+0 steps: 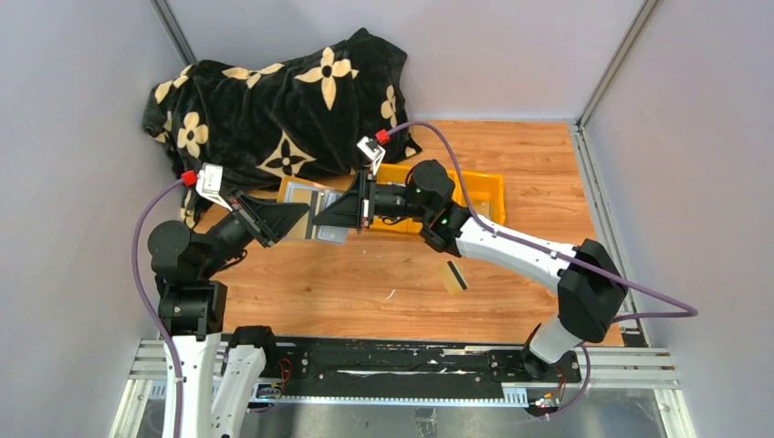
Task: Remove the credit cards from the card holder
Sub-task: Remove the credit card from the card holder.
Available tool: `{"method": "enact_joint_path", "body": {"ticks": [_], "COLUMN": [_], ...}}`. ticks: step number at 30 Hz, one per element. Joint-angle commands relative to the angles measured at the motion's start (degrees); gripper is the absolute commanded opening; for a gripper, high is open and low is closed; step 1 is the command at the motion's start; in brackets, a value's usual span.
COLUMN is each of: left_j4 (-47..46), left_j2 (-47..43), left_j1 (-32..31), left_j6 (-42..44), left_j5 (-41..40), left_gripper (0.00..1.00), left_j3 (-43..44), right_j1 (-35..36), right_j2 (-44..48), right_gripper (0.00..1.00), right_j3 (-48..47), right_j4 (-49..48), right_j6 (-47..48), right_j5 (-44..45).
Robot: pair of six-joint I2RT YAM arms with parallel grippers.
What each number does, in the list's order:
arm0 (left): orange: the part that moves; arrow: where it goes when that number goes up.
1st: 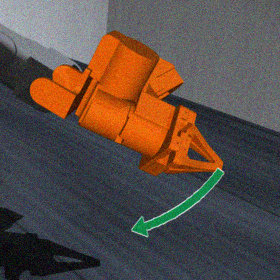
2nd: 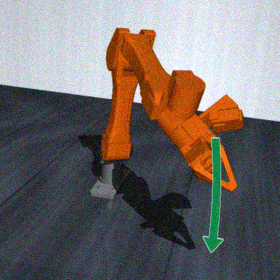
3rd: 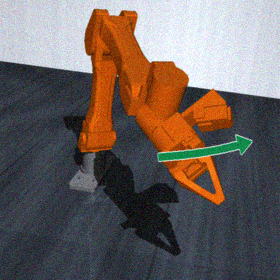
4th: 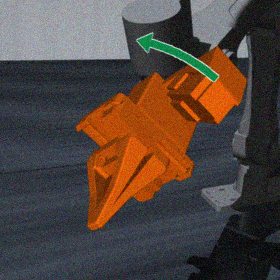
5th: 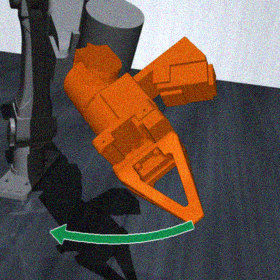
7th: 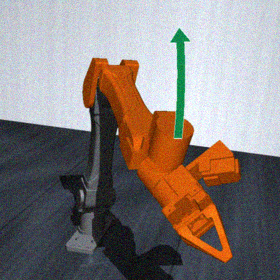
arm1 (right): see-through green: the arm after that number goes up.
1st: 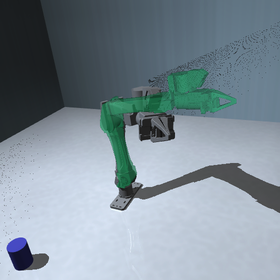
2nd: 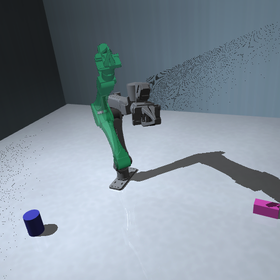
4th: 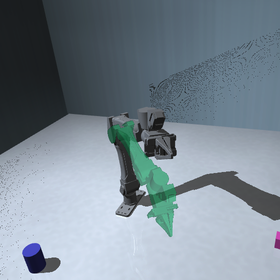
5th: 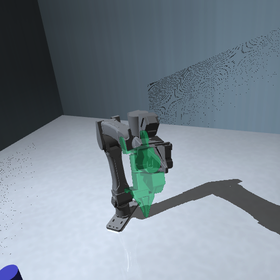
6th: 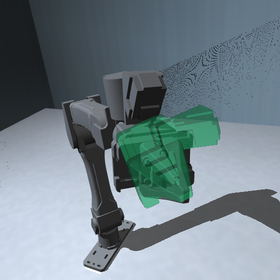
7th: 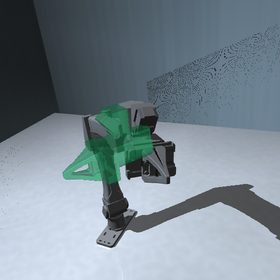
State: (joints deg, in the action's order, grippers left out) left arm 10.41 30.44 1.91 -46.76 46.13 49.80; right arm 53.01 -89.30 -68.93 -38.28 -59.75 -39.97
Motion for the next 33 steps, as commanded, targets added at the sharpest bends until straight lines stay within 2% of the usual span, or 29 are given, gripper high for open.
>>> {"method": "enact_joint_path", "body": {"ticks": [1,5,7,10,18,23,29,33], "left_j4": [-2.5,-4.05,-5.95,-8.29,-12.17,-12.26,-11.8,-10.68], "left_j2": [-0.64,-0.58,-0.51,-0.23,-0.09,-0.11,-0.2,0.04], "left_j1": [-0.73,-0.76,-0.77,-0.75,-0.72,-0.75,-0.74,-0.77], "left_j6": [-1.82,-3.64,-5.43,-7.97,-12.18,-12.64,-12.4,-11.02], "left_j5": [4.83,5.78,6.37,7.69,8.95,8.96,8.77,8.47], "left_gripper": [0.12,0.31,0.35,0.33,0.17,0.14,0.15,0.31], "left_j3": [0.34,-0.32,-1.01,-1.49,-1.59,-0.86,-0.41,0.09], "right_j1": [0.29,-0.19,-0.26,-0.37,-0.89,-1.16,-1.32,-1.33], "right_j2": [-1.25,-0.69,-0.67,-0.55,0.63,1.55,2.88,3.72], "right_gripper": [0.01,0.0,0.0,0.0,0.0,0.0,0.0,0.0], "right_j3": [1.14,3.75,4.8,6.75,11.24,12.7,14.17,14.57], "right_j4": [-11.67,-16.97,-19.04,-21.83,-24.9,-25.16,-25.05,-23.48], "right_j6": [-6.53,-8.92,-9.94,-11.11,-11.9,-11.8,-11.4,-10.34], "right_j5": [0.41,0.26,-0.03,-0.06,0.73,0.75,1.29,1.29]}}
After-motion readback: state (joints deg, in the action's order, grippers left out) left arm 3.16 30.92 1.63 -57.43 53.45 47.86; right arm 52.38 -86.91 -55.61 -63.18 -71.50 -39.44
